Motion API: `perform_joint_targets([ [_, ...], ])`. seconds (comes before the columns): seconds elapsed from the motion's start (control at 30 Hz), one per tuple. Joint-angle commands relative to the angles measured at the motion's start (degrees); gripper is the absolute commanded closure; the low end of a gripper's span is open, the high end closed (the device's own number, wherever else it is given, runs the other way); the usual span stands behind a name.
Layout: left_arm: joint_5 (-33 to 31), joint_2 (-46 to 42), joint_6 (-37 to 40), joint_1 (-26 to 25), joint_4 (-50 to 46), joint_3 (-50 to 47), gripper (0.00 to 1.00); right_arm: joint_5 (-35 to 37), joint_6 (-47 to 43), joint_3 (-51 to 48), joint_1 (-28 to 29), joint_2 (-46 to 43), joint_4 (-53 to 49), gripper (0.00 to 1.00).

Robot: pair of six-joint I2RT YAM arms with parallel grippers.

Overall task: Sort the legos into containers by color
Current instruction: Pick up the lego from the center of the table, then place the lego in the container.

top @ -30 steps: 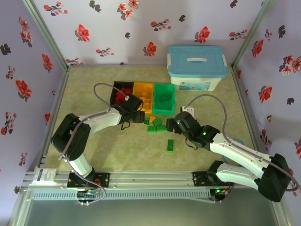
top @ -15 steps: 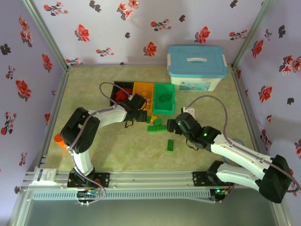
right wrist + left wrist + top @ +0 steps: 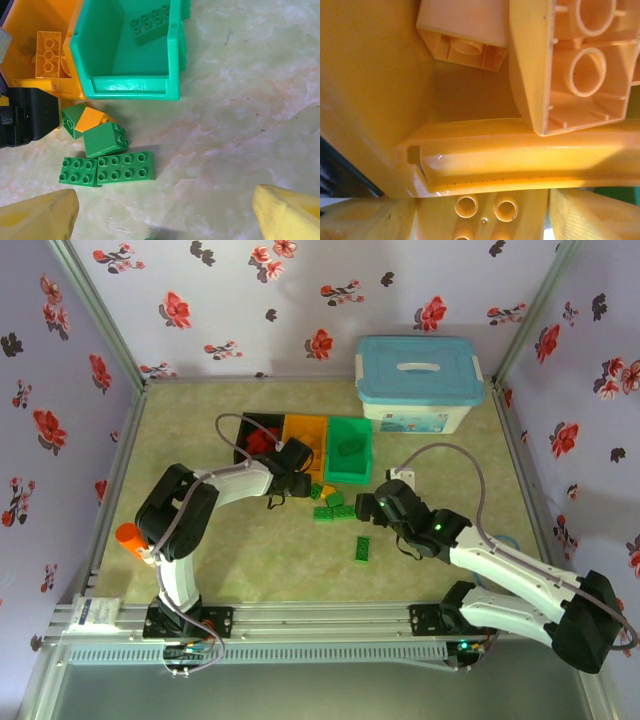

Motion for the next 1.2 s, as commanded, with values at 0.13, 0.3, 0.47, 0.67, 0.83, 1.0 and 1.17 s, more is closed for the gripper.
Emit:
perform_joint_targets([
  [0.13,-0.55,-0.88,-0.67,-0.46,-1.94,-2.37,0.48,1.24,1.08,-0.62,-0.32,-0.76,0.28,0.1],
  [0.3,-1.52,-5.4,-0.77,-1.52,-2.92,-2.85,0.48,1.76,1.14,-0.86,-0.32,-1.86,0.01,0.1],
  [0.47,-1.7,-10.54,-0.59,-1.63,-4.21,-2.52,0.48,1.64,1.19,-0.81,-0.3,-1.87,0.03,0.1],
  [0.67,-2.81,-13.9,1.97,-1.46,-5.78,0.93,0.48,1.33,1.43,-1.05,-0.32,-2.06,0.37,0.1],
  [0.83,-2.47,-9.96,4.95,-0.11,-8.5,8.86,0.48,0.76,1.65,-1.13,-0.29,-2.56,0.29,0.1],
  [1.0,-1.21,-4.02,7.25,1.41,-10.43,17.48,0.48,1.15,1.61,-1.31,-0.31,-4.12,-1.18,0.1],
  [1.17,0.75,3.03,9.18,3.74,-13.85,28.17,0.47,1.07,1.75,-1.48,-0.32,-5.4,-2.25,0.1],
])
